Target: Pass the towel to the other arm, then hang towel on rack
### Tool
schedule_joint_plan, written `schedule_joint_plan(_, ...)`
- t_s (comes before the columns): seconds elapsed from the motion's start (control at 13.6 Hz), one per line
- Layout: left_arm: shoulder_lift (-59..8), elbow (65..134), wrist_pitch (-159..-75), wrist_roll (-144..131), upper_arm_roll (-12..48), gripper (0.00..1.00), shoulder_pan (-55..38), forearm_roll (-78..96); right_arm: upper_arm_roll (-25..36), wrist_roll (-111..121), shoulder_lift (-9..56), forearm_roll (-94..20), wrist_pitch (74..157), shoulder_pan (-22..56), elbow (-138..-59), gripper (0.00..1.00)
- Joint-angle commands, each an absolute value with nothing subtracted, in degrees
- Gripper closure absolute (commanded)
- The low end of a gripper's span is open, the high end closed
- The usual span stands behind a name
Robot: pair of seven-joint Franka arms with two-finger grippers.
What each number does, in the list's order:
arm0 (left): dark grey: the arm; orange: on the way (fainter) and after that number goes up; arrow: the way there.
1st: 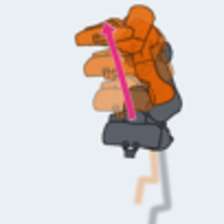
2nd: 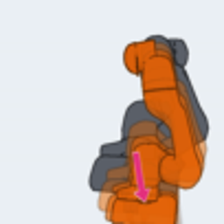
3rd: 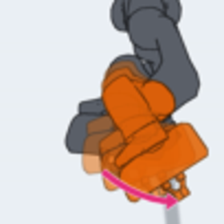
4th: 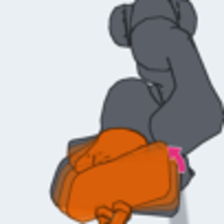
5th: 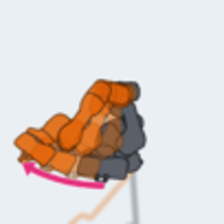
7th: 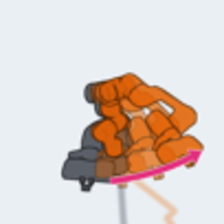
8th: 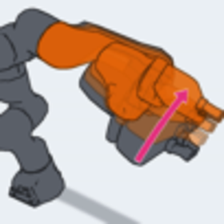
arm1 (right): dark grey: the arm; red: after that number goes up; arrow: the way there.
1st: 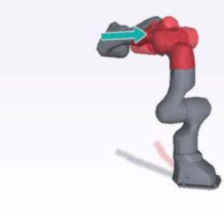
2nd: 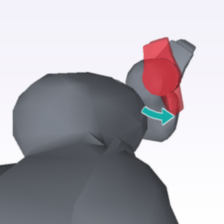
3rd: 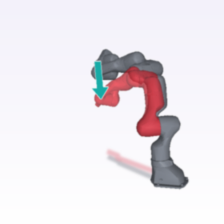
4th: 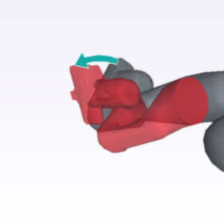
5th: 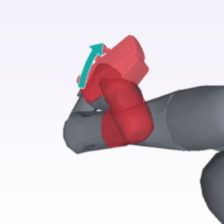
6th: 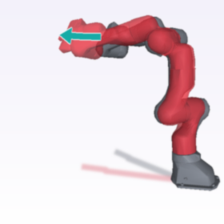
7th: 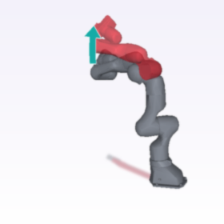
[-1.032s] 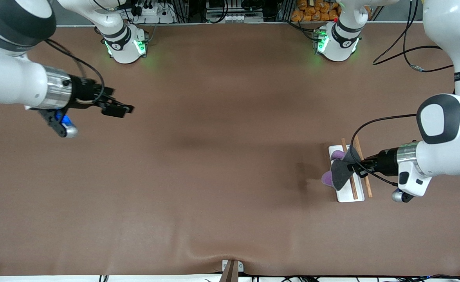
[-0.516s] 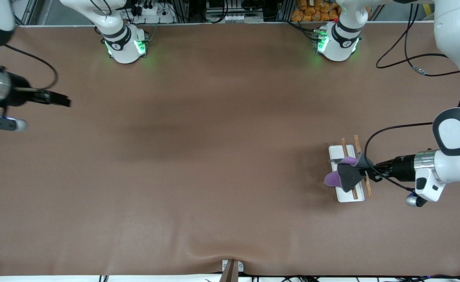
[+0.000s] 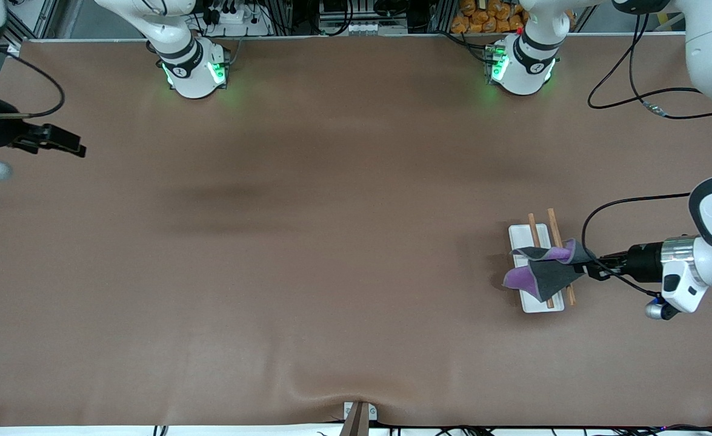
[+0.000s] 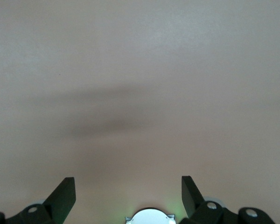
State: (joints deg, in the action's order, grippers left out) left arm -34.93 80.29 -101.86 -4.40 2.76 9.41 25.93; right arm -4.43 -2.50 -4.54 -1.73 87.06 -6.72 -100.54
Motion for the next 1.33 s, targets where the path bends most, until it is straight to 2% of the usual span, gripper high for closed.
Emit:
schedule_joint_plan(0.0, -35.7, 80.1, -100.7, -0.3, 3.2, 1.00, 11.4, 26.8, -5.0, -2.1, -5.0, -0.5, 87.9, -5.7, -98.3, 0.00)
schedule_joint_plan(0.22, -36.8, 80.0, -100.7, 1.7, 3.1, 1.00, 12.1, 26.8, -5.0, -2.5, 0.7, -0.8, 82.8, -4.1, -87.5, 0.00)
schedule_joint_plan(0.74, -38.1, 79.8, -100.7, 4.2, 3.1, 0.98, 13.6, 26.1, -5.0, -2.8, 0.6, -0.8, 82.0, -1.7, -85.3, 0.00)
schedule_joint_plan(0.81, -38.1, 79.8, -100.7, 4.2, 3.1, 0.87, 13.6, 26.1, -4.9, -2.8, 0.6, -0.8, 82.0, -1.8, -85.4, 0.00)
schedule_joint_plan(0.88, -38.1, 79.8, -100.7, 4.1, 3.1, 0.65, 13.6, 26.1, -4.9, -2.9, 0.5, -0.8, 81.8, -1.7, -85.4, 0.00)
schedule_joint_plan(0.96, -38.1, 79.8, -100.8, 4.0, 3.1, 0.30, 13.6, 26.2, -4.9, -2.8, 0.6, -0.7, 81.6, -1.8, -85.4, 0.00)
schedule_joint_plan(1.03, -38.1, 79.8, -100.8, 3.7, 3.1, 0.00, 13.6, 26.4, -4.9, -2.8, 0.5, -0.8, 81.6, -1.8, -85.4, 0.00)
schedule_joint_plan(1.25, -38.0, 79.8, -100.8, 4.0, 3.1, 0.00, 13.8, 26.3, -4.9, -2.8, 0.5, -0.7, 80.7, -1.9, -85.5, 0.00)
